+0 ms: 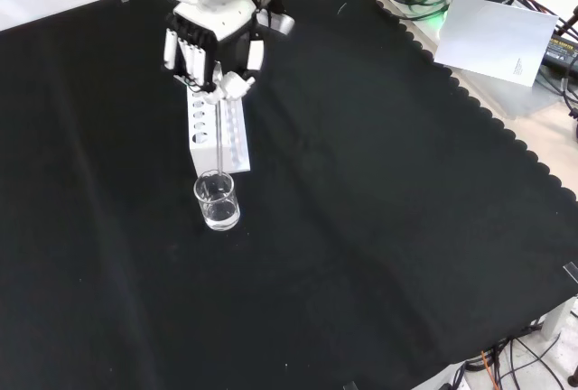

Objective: Stir in the beaker to the left of the white test tube rack with the glass rod.

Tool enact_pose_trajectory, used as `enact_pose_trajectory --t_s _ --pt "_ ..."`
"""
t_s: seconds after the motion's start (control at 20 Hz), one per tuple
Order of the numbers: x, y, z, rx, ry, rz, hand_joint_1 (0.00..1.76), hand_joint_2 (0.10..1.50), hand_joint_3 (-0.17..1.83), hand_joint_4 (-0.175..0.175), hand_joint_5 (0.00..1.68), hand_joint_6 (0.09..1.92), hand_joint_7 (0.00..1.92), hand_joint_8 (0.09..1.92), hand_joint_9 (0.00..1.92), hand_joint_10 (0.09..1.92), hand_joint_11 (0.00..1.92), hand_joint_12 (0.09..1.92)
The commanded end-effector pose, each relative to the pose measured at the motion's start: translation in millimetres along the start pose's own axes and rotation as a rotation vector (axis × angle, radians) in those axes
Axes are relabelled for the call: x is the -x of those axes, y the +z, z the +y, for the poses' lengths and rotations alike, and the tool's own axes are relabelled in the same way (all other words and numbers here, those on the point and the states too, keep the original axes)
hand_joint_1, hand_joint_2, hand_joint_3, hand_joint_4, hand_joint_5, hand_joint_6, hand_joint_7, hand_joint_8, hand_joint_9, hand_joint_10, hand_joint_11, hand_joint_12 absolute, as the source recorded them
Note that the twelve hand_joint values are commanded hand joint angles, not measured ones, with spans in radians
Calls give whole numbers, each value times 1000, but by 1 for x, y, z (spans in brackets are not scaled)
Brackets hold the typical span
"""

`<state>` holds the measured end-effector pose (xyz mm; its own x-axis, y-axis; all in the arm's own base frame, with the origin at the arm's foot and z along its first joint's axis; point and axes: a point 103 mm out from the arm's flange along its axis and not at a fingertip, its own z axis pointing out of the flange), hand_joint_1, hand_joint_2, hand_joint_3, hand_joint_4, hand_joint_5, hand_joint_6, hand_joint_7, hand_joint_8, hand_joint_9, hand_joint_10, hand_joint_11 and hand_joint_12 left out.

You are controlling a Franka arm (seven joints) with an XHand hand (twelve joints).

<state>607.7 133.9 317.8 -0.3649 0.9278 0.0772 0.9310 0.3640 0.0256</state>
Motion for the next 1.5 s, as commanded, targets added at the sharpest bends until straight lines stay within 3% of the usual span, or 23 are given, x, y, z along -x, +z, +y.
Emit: enact_pose_trajectory --t_s 0.05,0.35,0.6,1.15,1.25,1.5 --pt "21 42 -3 -18 -7 12 1332 582 774 -175 1266 481 1381 781 1641 776 1057 894" --pt "22 58 8 -60 -27 31 1332 585 770 -175 1266 479 1379 783 1641 779 1054 892" --pt "21 53 4 -79 -53 30 1332 586 768 -175 1265 480 1379 782 1641 780 1054 892" --pt "-21 54 17 -84 -120 56 1332 587 768 -175 1264 482 1379 782 1642 782 1056 893" --pt "-16 54 21 -67 -97 73 1332 587 768 -175 1264 481 1379 783 1641 782 1056 893" --pt "10 44 17 -73 -65 29 1332 587 767 -175 1264 480 1378 784 1640 782 1056 893"
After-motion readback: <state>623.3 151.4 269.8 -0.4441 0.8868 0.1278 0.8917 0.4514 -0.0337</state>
